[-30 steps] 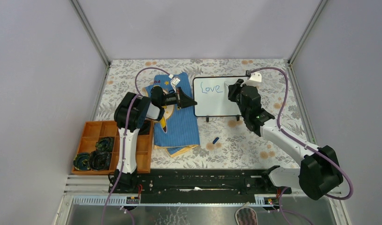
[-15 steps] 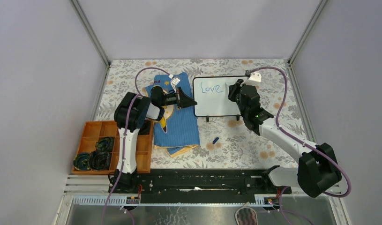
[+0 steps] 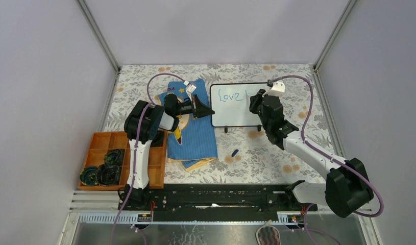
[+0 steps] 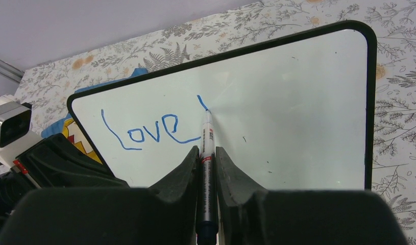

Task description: Write a sentence on the whiteboard

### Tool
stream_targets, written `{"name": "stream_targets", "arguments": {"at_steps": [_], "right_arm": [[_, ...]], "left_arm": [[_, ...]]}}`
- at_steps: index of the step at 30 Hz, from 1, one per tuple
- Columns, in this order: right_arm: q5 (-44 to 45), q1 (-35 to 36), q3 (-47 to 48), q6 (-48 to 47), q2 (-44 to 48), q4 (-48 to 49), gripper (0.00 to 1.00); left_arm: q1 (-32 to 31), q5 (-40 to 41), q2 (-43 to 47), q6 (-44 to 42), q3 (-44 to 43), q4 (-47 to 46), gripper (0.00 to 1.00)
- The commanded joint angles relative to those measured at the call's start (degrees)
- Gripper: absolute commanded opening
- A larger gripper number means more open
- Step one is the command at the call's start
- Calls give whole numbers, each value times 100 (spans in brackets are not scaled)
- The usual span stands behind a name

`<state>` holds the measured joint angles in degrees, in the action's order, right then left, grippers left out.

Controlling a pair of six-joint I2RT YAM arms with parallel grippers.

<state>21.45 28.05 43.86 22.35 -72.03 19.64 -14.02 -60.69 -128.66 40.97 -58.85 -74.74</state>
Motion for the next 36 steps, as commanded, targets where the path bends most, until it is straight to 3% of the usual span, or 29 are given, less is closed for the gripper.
{"name": "stream_targets", "arguments": {"at_steps": [1,23,36], "right_arm": [[-54,-40,-35,21,163,-36,0],[-228,-37,-245,180,196,-399,0],[-46,-42,169,87,131,-436,0]], "left_arm": [[107,56,14,-265,145,469,0],[102,68,60,-322,172,539,0],[101,66,79,-352,185,575,0]]}}
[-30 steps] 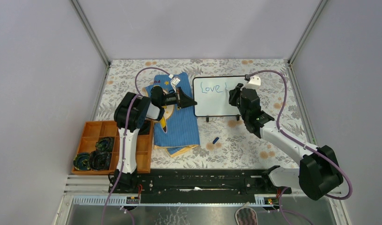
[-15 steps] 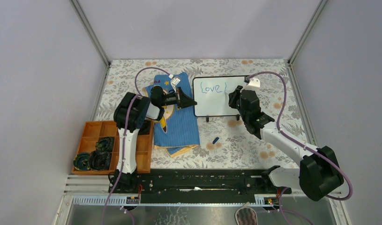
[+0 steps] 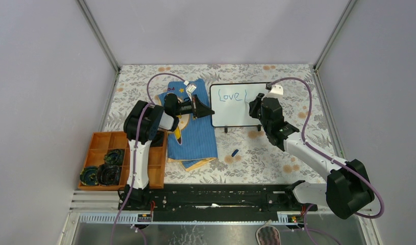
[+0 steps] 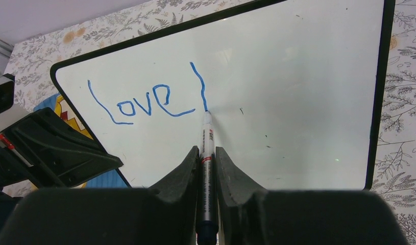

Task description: Write a sentence on the whiteboard

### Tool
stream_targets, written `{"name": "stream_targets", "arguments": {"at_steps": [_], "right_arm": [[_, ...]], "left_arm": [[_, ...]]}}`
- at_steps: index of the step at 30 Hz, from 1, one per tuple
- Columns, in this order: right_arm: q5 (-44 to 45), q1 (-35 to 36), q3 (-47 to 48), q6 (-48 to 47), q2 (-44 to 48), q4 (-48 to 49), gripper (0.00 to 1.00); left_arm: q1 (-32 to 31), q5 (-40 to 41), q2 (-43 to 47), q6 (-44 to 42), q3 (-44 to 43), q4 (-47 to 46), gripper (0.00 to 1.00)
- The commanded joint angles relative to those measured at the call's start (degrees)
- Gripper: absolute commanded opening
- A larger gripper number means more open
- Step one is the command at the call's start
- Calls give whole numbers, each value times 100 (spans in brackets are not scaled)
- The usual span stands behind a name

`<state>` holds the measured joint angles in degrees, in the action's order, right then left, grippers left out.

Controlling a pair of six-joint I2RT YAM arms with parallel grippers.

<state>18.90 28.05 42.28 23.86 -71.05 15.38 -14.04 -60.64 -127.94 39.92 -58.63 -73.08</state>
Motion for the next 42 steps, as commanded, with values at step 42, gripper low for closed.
{"name": "stream_targets", "arguments": {"at_steps": [42], "right_arm": [[-68,-61,196,-131,249,522,0]], "left_arm": [[95,61,54,-341,185,510,0]]}}
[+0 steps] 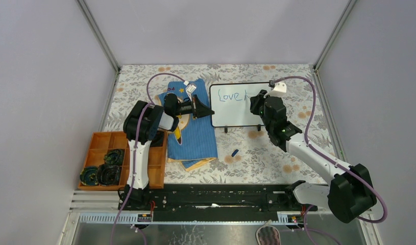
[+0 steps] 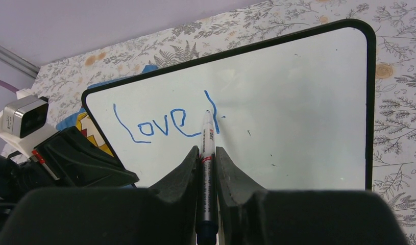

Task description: Write a sentence on the whiteboard

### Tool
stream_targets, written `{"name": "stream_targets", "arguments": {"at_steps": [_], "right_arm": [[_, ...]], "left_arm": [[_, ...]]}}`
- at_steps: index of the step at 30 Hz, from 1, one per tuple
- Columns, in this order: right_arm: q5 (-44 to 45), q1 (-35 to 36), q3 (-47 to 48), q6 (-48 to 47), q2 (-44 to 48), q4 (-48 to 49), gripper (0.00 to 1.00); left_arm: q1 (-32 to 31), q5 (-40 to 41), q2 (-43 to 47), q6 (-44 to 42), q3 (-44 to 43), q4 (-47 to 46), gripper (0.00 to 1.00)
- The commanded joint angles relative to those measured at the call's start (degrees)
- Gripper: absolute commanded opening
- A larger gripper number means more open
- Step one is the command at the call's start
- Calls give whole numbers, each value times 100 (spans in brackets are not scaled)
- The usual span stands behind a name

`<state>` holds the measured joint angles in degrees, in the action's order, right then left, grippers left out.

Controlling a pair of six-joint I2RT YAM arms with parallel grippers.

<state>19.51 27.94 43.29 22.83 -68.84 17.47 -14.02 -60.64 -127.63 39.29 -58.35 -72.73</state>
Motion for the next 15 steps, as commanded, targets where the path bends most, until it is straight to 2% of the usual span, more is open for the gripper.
{"name": "stream_targets", "arguments": {"at_steps": [1,15], "right_arm": [[-139,-46,119,-26,2,296,0],[80,-45,240,-15,-251,159,0]], "left_arm": [[93,61,27,-293,161,493,0],[94,70,40,-316,157,532,0]]}}
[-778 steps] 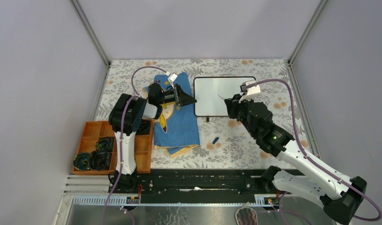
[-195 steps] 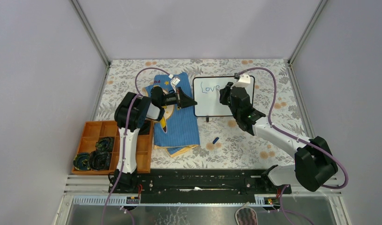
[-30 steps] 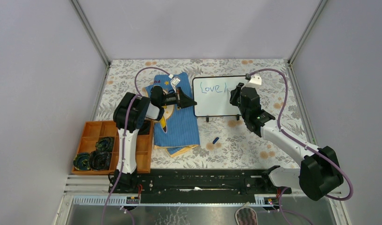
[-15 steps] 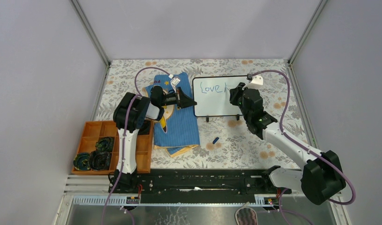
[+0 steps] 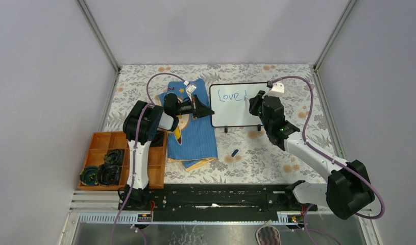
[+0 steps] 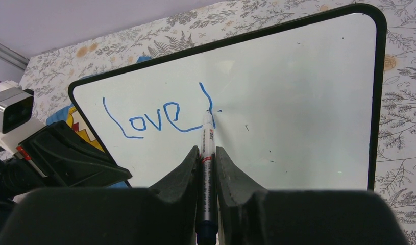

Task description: Write a sentence on the whiteboard

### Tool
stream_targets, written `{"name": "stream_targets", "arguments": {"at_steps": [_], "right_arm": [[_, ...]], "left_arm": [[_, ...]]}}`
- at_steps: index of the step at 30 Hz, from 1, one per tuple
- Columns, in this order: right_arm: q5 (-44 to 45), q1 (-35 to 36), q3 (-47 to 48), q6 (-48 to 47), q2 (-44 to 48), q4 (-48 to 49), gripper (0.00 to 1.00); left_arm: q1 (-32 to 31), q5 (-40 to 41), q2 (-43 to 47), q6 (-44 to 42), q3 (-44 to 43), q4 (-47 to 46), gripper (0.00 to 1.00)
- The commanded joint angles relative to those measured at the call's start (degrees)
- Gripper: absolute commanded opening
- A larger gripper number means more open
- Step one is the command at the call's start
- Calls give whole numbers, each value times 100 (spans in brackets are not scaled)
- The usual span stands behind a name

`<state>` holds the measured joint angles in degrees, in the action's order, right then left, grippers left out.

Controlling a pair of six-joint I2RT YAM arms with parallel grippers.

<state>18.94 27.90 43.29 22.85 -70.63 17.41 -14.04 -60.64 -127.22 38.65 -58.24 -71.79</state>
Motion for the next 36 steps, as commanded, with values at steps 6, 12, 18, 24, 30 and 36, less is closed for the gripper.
{"name": "stream_targets", "arguments": {"at_steps": [6,12,18,24,30,36], "right_arm": [[352,-61,302,26,-215,138,0],[510,-65,298,27,-168,79,0],[695,-71,203,2,-68,-29,0],[719,-73,129,1,-31,-72,0],[458,-68,-9,-18,26,-82,0],[278,-70,-186,-5,58,-79,0]], "left_arm": [[95,65,19,-271,155,446,0],[95,74,20,-279,159,455,0],[95,71,9,-276,154,455,0],[95,72,38,-294,164,471,0],[95,79,9,-296,164,475,0],[95,79,4,-288,155,473,0]]}}
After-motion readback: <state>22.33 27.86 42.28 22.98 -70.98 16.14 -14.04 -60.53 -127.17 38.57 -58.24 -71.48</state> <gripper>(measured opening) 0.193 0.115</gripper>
